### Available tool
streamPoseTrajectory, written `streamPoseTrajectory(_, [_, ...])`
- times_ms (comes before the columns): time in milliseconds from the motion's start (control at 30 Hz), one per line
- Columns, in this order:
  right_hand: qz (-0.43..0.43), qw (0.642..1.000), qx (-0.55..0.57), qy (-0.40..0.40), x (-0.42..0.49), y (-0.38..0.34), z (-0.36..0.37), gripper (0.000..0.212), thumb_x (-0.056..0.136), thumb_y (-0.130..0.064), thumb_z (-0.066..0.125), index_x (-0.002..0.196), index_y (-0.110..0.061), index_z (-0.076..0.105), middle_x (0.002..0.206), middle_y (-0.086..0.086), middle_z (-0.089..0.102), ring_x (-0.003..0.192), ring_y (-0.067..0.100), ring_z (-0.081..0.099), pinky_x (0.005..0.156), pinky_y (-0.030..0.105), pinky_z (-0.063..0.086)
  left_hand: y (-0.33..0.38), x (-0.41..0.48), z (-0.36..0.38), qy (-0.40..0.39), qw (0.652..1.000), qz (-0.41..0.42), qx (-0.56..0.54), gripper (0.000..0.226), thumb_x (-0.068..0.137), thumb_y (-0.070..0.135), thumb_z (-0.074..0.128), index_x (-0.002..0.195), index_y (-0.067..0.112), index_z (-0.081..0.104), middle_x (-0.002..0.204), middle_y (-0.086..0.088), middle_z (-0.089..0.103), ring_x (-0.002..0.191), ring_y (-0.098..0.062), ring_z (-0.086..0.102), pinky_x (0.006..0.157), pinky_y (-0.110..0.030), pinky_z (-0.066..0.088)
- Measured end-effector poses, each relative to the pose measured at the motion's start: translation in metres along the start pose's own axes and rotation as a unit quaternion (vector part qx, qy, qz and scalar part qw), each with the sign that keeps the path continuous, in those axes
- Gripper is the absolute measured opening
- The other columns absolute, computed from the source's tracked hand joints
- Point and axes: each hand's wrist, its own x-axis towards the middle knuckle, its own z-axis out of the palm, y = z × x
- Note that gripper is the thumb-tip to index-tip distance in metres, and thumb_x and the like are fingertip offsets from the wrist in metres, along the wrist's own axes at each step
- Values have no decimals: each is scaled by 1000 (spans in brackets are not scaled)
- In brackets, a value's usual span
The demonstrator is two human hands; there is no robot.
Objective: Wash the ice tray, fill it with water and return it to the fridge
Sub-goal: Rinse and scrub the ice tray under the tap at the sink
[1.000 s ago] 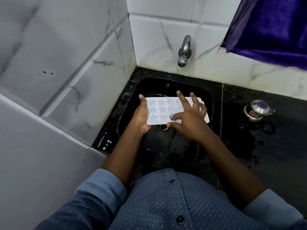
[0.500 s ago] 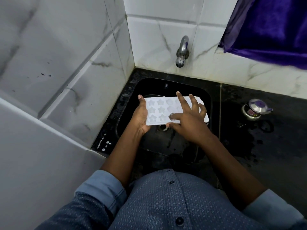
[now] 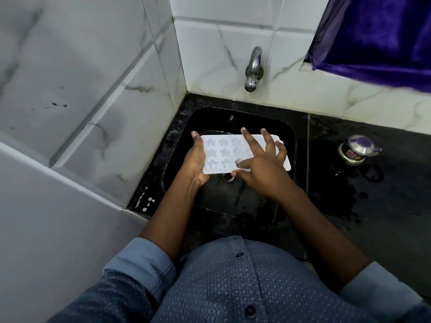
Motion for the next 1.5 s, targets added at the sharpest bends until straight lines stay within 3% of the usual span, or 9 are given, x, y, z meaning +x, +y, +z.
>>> streamPoseTrajectory(133, [2, 1000, -1, -1, 1, 2, -1, 29, 93, -59, 67, 109, -39, 80, 175, -11, -8, 159, 31, -17, 123, 59, -5, -3, 1, -1, 4, 1000, -6, 5, 83, 102, 75, 20, 113, 10, 71, 95, -14, 82, 81, -31, 81, 62, -41, 64])
streamPoseTrajectory(267, [10, 1000, 0, 3, 2, 2, 1, 30, 95, -58, 64, 119, -42, 75, 176, -6, -9, 159, 33, -17, 122, 59, -2, 3, 2, 0, -11, 1000, -2, -7, 88, 100, 77, 16, 116, 11, 71, 106, -17, 80, 88, -33, 80, 68, -43, 64])
streamPoseTrajectory(500, [3, 1000, 23, 6, 5, 3, -2, 23, 92, -54, 71, 107, -38, 78, 176, -7, -2, 159, 31, -16, 122, 55, -3, 1, 2, 1, -11, 1000, -6, -6, 86, 102, 75, 17, 111, 9, 71, 94, -14, 81, 81, -31, 81, 62, -41, 64])
streamPoseTrajectory(633, [-14, 998, 40, 43, 3, 1, 1, 26, 91, -42, 76, 111, -31, 64, 176, -1, 2, 160, 34, -9, 118, 53, 6, 3, 3, 2, -19, 1000, -1, -17, 85, 102, 75, 17, 110, 11, 72, 103, -17, 81, 86, -32, 80, 74, -45, 62])
streamPoseTrajectory(733, [-32, 998, 29, 41, 5, -3, 4, 24, 91, -36, 76, 113, -34, 67, 176, -1, -1, 159, 36, -8, 118, 55, 8, 4, 6, 1, -13, 1000, 2, -10, 88, 100, 78, 18, 119, 11, 72, 112, -19, 79, 95, -35, 79, 78, -48, 63])
streamPoseTrajectory(1133, [-50, 999, 8, -3, 12, -15, -1, 26, 95, -52, 68, 119, -44, 73, 175, -4, -14, 158, 36, -19, 120, 56, 3, 2, 8, -1, -12, 1000, -11, -12, 91, 98, 81, 18, 119, 9, 71, 107, -18, 80, 94, -37, 79, 83, -53, 62])
streamPoseTrajectory(1233, [-38, 999, -12, -17, 12, -22, 0, 32, 97, -51, 64, 127, -42, 71, 174, -4, -18, 158, 36, -22, 121, 59, 2, 4, 7, 0, -12, 1000, -9, -16, 85, 98, 80, 20, 111, 13, 70, 99, -16, 81, 87, -37, 80, 79, -57, 63])
streamPoseTrajectory(1367, [-42, 999, -9, -25, 12, -26, -4, 29, 98, -47, 65, 123, -36, 74, 174, -5, -20, 157, 34, -25, 122, 58, -1, 2, 6, -1, -9, 1000, -18, -15, 86, 99, 80, 22, 118, 11, 70, 97, -15, 81, 83, -34, 80, 60, -46, 64])
streamPoseTrajectory(1500, [-34, 999, -15, -20, 10, -27, 0, 29, 98, -45, 65, 126, -37, 72, 174, -2, -20, 158, 36, -23, 121, 59, 2, 2, 9, -2, 1, 1000, -12, -19, 91, 97, 82, 22, 128, 10, 68, 102, -16, 81, 87, -36, 80, 62, -47, 64])
